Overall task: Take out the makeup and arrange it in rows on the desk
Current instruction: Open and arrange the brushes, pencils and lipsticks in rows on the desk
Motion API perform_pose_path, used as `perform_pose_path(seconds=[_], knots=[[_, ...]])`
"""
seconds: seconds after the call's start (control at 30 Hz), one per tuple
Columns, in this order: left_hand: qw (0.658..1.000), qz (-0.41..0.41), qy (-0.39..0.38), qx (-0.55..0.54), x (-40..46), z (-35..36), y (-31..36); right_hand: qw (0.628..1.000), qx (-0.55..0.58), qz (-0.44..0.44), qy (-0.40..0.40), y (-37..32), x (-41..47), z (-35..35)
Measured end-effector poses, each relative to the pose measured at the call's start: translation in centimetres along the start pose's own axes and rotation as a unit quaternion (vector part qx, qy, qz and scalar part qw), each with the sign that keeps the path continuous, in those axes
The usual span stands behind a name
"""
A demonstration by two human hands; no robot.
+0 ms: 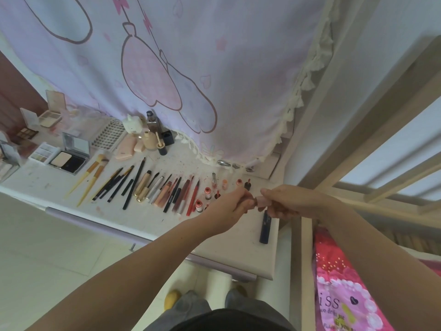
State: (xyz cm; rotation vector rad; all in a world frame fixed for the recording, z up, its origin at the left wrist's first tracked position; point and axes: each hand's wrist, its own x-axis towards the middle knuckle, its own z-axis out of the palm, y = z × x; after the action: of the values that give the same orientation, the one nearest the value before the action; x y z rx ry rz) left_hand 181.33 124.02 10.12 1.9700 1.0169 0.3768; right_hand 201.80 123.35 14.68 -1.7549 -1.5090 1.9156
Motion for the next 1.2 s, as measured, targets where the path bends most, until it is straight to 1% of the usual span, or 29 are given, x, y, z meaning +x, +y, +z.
perform_pose_path(seconds=[0.1, 0.2, 0.27, 0.37, 0.43, 0.53, 0.6, 0.73, 0.8, 0.83, 0.9, 0.97, 1.0, 1.03, 1.1, 1.17, 1.2], knots=[[1.000, -0.002, 0.007, -0.008, 0.1, -0.2, 0.1, 0.999, 0.017, -0.036, -0.003, 0.2, -0.2, -0.5], [1.000, 0.002, 0.010, -0.012, 0.1, -0.3, 0.1, 1.000, 0.021, -0.008, -0.011, -0.1, -0.3, -0.5], [1.000, 0.002, 0.010, -0.012, 0.1, -0.3, 0.1, 1.000, 0.015, 0.009, -0.003, -0.3, -0.1, -0.3], [1.000, -0.001, 0.016, -0.011, 0.2, -0.4, 0.2, 0.999, -0.005, -0.034, 0.001, -0.1, 0.1, -0.5], [1.000, -0.004, 0.025, -0.016, 0.3, -0.5, 0.0, 0.999, 0.018, -0.048, 0.002, 0.0, 0.0, -0.7], [1.000, -0.002, 0.025, -0.014, 0.3, -0.6, -0.1, 0.998, 0.057, -0.019, 0.002, -0.2, 0.3, -0.6], [1.000, -0.004, 0.025, -0.012, 0.4, -0.6, -0.1, 0.999, 0.044, 0.006, 0.002, -0.3, 0.5, -0.4], [0.999, -0.028, 0.004, -0.013, 0.5, -0.8, 0.1, 0.999, -0.004, -0.034, -0.004, -0.1, 0.5, -0.8], [0.995, -0.070, -0.028, -0.070, 0.5, -1.1, 0.2, 0.999, -0.015, -0.044, 0.004, -0.1, 0.2, -1.2], [0.987, -0.097, -0.055, -0.117, 0.5, -1.2, 0.2, 0.999, -0.022, -0.046, 0.003, -0.1, 0.1, -1.3], [0.955, -0.142, -0.134, -0.222, 0.3, -1.4, 0.2, 0.998, -0.050, -0.043, -0.006, -0.1, 0.1, -1.2], [0.907, -0.167, -0.205, -0.327, -0.2, -1.7, -0.3, 0.996, -0.081, -0.034, -0.015, 0.4, 0.1, -1.2], [0.884, -0.183, -0.221, -0.370, -0.5, -1.9, -0.9, 0.996, -0.087, -0.032, -0.013, 0.9, 0.0, -1.4], [0.864, -0.203, -0.222, -0.404, -0.9, -2.2, -1.5, 0.996, -0.081, -0.030, -0.004, 1.3, -0.2, -1.6], [0.837, -0.239, -0.194, -0.452, -1.6, -2.4, -2.7, 0.999, -0.030, -0.021, 0.023, 2.5, -0.5, -2.3], [0.828, -0.252, -0.153, -0.477, -1.9, -2.0, -3.3, 0.998, 0.055, -0.026, 0.031, 3.5, -0.4, -2.5], [0.833, -0.250, -0.135, -0.475, -1.8, -1.5, -3.3, 0.994, 0.094, -0.038, 0.029, 3.9, 0.0, -2.3]])
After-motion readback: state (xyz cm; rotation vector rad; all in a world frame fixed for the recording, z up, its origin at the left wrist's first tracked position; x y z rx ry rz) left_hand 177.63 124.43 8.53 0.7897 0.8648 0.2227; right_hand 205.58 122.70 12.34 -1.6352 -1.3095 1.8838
